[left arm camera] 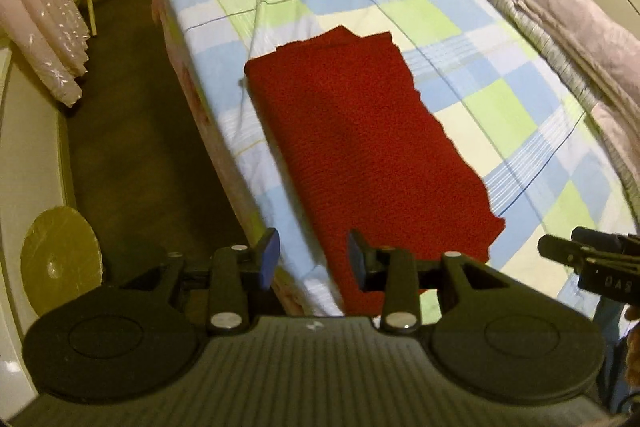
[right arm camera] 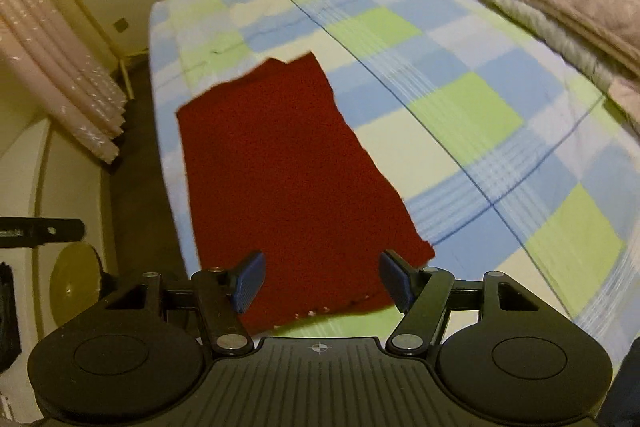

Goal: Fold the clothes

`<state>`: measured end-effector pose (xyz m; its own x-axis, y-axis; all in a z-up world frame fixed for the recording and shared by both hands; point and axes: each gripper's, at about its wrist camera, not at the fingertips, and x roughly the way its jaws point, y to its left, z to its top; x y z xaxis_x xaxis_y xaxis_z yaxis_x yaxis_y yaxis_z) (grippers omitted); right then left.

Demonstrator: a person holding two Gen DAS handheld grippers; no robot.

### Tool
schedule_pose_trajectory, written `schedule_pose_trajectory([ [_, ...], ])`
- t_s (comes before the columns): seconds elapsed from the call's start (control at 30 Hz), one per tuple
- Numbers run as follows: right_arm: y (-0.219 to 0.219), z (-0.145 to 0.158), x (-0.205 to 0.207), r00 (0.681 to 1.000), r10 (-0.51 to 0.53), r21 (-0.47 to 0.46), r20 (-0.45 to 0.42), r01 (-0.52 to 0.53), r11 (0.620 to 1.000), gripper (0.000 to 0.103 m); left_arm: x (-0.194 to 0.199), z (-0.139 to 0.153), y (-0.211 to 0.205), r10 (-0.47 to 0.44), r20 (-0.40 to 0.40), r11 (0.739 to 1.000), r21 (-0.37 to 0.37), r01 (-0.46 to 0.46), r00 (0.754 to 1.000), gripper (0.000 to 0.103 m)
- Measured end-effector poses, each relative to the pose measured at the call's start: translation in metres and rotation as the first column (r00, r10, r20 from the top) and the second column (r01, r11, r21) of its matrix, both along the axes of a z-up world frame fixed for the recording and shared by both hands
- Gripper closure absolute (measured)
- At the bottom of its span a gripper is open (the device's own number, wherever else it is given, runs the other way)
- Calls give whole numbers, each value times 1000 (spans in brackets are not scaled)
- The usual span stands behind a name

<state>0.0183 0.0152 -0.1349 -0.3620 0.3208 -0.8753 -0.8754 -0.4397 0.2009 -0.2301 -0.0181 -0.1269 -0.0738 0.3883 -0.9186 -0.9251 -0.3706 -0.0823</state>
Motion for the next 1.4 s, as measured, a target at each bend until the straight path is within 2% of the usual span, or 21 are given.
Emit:
schedule_pose_trajectory([
  [0.2, -17, 15, 7, 997, 82, 13, 11, -83, 996, 37, 32, 20, -7, 10, -10, 999, 37, -9, 1000, 68],
  [0.5, -21, 14, 26, 991, 133, -10, 24, -133, 991, 37, 63, 32, -20, 40, -20, 998, 49, -39, 999, 68],
  [0.87, 1, 1, 24, 976, 211, -12, 53, -211, 977, 37, 71, 16, -23, 97, -3, 995, 4, -97, 995, 68],
  [1.4, 49, -28, 19, 963, 252, -37, 94, -250, 968, 37, 76, -17, 0, 118, 47, 992, -44, -116, 992, 67],
])
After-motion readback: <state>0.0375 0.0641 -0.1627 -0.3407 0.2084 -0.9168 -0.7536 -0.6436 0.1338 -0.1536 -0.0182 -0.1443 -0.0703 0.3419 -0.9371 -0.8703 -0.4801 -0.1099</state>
